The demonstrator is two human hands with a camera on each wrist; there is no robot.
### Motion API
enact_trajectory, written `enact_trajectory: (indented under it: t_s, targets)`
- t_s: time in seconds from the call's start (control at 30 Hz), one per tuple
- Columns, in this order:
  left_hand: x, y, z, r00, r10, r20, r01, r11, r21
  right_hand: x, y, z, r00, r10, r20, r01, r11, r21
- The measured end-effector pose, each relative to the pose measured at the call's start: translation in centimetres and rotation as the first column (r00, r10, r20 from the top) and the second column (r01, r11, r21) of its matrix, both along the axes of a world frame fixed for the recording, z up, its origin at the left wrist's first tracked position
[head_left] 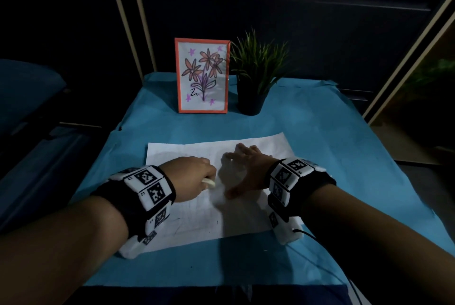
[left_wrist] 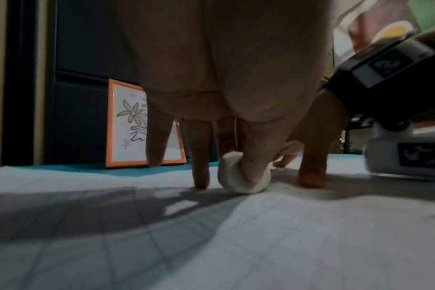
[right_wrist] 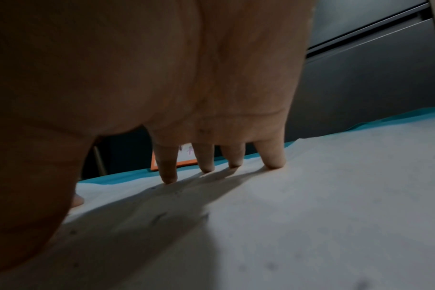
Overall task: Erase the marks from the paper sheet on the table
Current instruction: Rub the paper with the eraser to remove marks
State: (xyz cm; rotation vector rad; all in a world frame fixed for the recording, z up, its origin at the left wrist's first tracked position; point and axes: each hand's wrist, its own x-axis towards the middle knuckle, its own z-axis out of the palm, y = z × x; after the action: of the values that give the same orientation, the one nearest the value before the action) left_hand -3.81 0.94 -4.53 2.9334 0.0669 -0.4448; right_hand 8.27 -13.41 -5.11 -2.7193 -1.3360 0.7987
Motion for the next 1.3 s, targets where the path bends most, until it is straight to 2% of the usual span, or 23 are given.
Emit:
enact_trajectory:
  t_s: [0.13,0.33,0.5,0.63,0.73,0.87,1.0,1.17,1.3]
  targets:
    - [0.5,0.0,0.2,0.996,0.056,0.069,-0.061,0.996,0.064,-0.1,-0.1,0.4,1.000,-0.010,-0.001,0.010,1.000,-0.027]
    - [-0.7,0.1,-0.1,1.000,0.004,0.009,-0.004,0.999,-0.036,-0.7,-0.5,1.2,1.000,-0.012,-0.002,0.012,1.000,-0.023]
    - [-0.1,0.1,-0.3,0.993,0.113,0.045,-0.111,0.993,-0.045,-0.3,-0.5,0.8,0.995,-0.083,0.058,0.083,0.997,-0.002]
    - [0.5,-0.3,-0.4,0.988,0.133,0.076,-0.133,0.991,-0.014,-0.2,-0.7,0.3,0.995,-0.015,0.094,0.017,1.000,-0.019]
    - [0.5,-0.3,-0.2,0.993,0.111,0.041,-0.110,0.994,-0.011,-0.1,-1.0,0.1,0.998,0.011,0.059,-0.005,0.996,-0.091]
    - [0.4,-0.3,0.1,1.000,0.020,-0.020,-0.020,1.000,0.015,0.0,-1.1,0.1,0.999,0.003,0.046,0.002,0.994,-0.106]
    - [0.9,-0.1,0.2,0.996,0.081,0.026,-0.081,0.997,0.000,0.1,-1.0,0.1,1.000,-0.003,0.029,0.006,0.993,-0.117]
    - [-0.2,-0.9,-0.1,1.000,-0.002,-0.007,0.002,1.000,0.029,0.1,-1.0,0.1,1.000,-0.012,0.017,0.014,0.993,-0.118]
    - [0.4,-0.7,0.2,0.996,0.059,0.067,-0.063,0.995,0.072,-0.2,-1.1,0.4,1.000,0.001,0.029,0.001,0.996,-0.090]
